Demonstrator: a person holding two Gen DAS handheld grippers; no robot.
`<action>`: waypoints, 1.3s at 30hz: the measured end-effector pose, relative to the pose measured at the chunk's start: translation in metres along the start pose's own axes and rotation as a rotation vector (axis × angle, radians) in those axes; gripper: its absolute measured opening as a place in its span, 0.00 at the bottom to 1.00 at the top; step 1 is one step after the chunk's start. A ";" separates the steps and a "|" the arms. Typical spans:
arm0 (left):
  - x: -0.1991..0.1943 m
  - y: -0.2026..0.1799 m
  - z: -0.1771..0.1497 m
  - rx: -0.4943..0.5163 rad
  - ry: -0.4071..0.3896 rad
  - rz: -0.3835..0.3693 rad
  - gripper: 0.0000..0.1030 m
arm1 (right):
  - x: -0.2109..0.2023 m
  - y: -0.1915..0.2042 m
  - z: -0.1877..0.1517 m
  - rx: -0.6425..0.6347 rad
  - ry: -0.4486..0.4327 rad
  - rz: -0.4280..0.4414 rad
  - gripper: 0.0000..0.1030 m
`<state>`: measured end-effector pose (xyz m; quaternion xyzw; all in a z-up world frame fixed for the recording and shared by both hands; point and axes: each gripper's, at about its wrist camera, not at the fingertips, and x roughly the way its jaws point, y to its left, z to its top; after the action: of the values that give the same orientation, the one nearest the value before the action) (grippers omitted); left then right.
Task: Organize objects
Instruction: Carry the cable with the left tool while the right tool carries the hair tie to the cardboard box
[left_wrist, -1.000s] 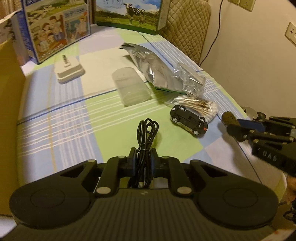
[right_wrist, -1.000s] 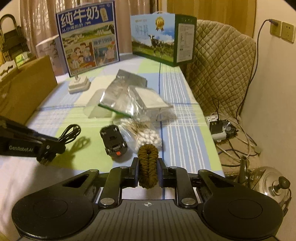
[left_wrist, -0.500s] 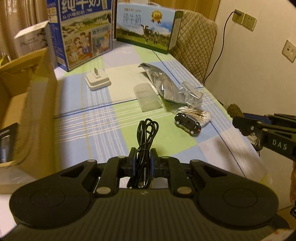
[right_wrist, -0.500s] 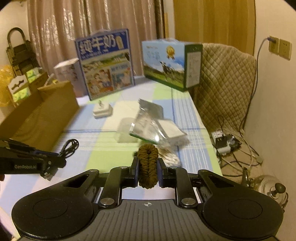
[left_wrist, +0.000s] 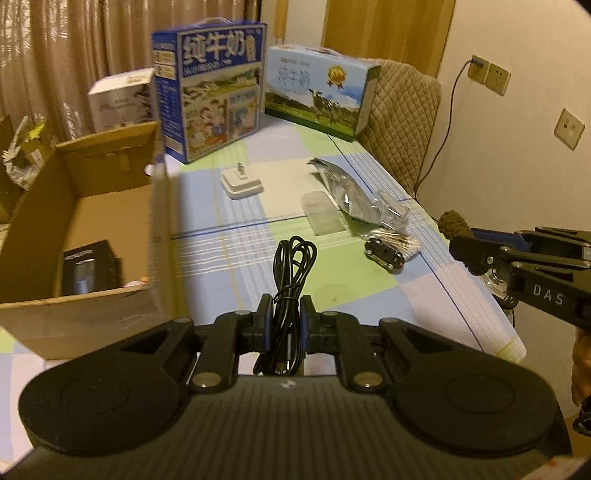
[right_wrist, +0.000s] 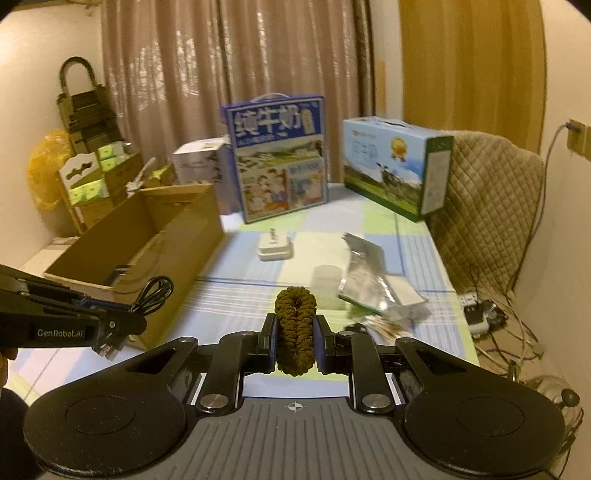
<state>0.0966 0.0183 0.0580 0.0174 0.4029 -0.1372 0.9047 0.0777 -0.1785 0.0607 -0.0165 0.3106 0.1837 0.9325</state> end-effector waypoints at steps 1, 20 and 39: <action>-0.006 0.003 -0.001 0.000 -0.007 0.008 0.11 | -0.001 0.004 0.001 -0.006 -0.002 0.006 0.16; -0.062 0.096 -0.008 -0.090 -0.069 0.104 0.11 | 0.030 0.093 0.016 -0.104 0.021 0.136 0.16; -0.042 0.193 0.025 -0.107 -0.074 0.195 0.11 | 0.113 0.154 0.063 -0.127 0.040 0.254 0.16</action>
<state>0.1381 0.2108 0.0903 0.0030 0.3723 -0.0274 0.9277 0.1429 0.0117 0.0586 -0.0397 0.3163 0.3194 0.8924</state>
